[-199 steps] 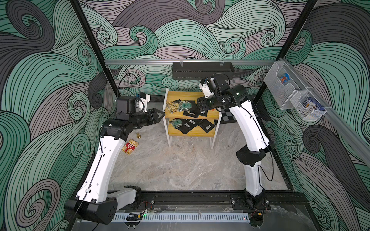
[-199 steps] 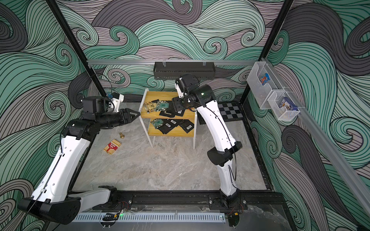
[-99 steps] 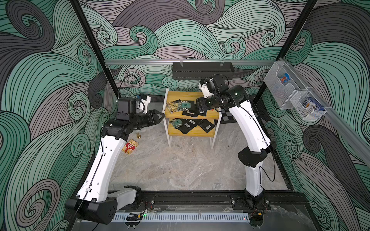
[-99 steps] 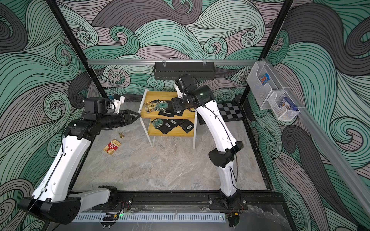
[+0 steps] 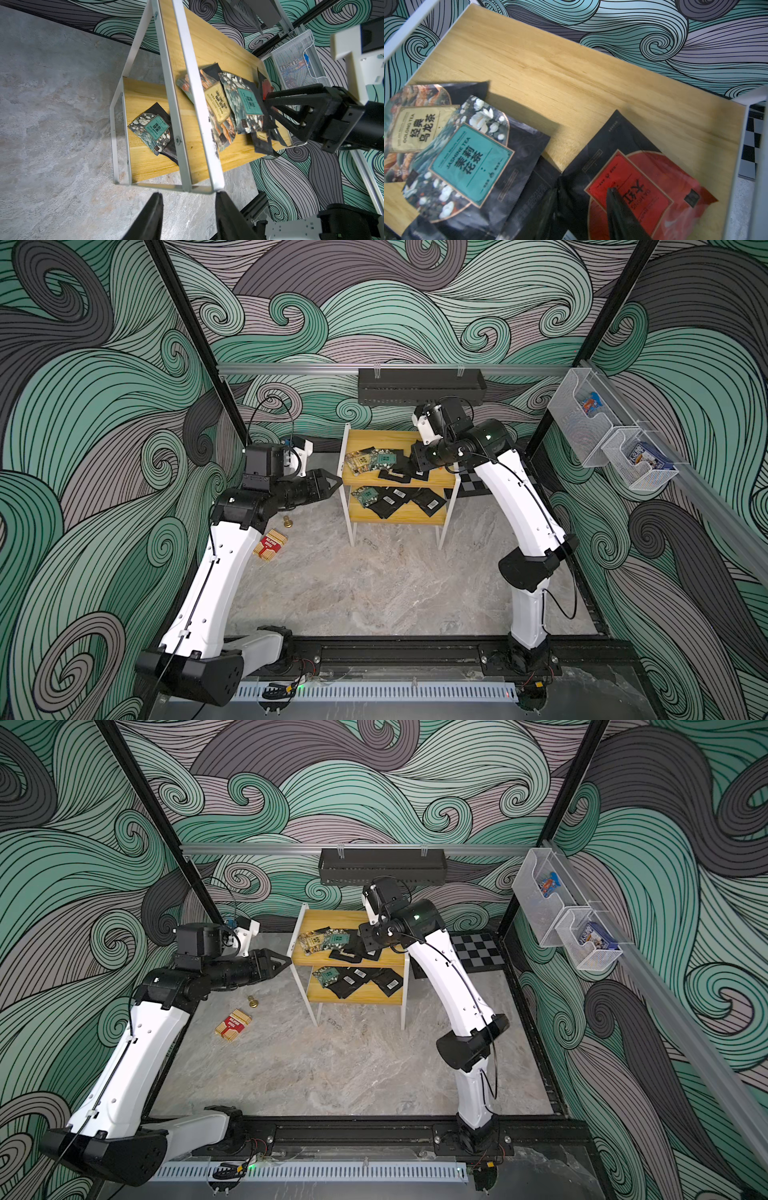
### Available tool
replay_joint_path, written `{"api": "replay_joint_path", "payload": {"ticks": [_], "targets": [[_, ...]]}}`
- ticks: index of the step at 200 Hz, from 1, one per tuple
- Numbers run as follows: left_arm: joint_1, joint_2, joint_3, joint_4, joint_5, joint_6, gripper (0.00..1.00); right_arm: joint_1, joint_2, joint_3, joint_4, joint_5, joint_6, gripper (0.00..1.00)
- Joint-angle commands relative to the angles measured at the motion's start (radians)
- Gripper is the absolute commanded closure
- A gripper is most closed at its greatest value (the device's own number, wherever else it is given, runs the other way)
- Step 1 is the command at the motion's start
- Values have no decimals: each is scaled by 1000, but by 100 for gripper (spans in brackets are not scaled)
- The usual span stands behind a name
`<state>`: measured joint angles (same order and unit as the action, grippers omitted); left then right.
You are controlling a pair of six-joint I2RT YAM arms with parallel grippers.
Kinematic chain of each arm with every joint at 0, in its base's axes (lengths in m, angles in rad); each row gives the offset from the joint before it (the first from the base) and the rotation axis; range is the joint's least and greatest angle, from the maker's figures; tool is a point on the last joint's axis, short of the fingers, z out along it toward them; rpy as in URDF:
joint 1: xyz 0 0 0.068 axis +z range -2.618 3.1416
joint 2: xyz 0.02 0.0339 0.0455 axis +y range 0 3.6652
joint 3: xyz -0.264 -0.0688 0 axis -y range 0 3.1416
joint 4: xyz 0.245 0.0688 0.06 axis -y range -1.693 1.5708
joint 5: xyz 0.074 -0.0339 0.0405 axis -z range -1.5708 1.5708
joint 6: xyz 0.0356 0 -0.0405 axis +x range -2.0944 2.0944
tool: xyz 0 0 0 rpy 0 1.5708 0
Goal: Remove the tea bags from the shelf
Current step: Pick up the tea bag from the shelf.
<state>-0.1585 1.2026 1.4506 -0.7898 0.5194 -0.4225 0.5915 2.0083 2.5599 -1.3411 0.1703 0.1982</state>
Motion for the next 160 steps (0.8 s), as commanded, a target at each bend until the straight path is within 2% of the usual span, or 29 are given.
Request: {"api": "replay_joint_path", "payload": {"ticks": [1, 25, 70, 93, 130, 160], "targets": [[-7, -6, -7, -8, -8, 19, 56, -7, 20, -48, -133, -1, -6, 65], [-7, -6, -6, -9, -6, 19, 57, -12, 17, -62, -132, -9, -3, 78], [-7, -6, -5, -9, -6, 22, 57, -12, 25, -27, -132, -35, -3, 90], [-7, -7, -8, -9, -4, 20, 57, -11, 41, 13, -132, -52, -4, 100], [-7, -4, -12, -5, 1, 19, 58, -10, 62, 136, -124, -100, -5, 100], [-7, -2, -9, -6, 1, 17, 58, -5, 51, 176, -102, -115, -8, 100]]}}
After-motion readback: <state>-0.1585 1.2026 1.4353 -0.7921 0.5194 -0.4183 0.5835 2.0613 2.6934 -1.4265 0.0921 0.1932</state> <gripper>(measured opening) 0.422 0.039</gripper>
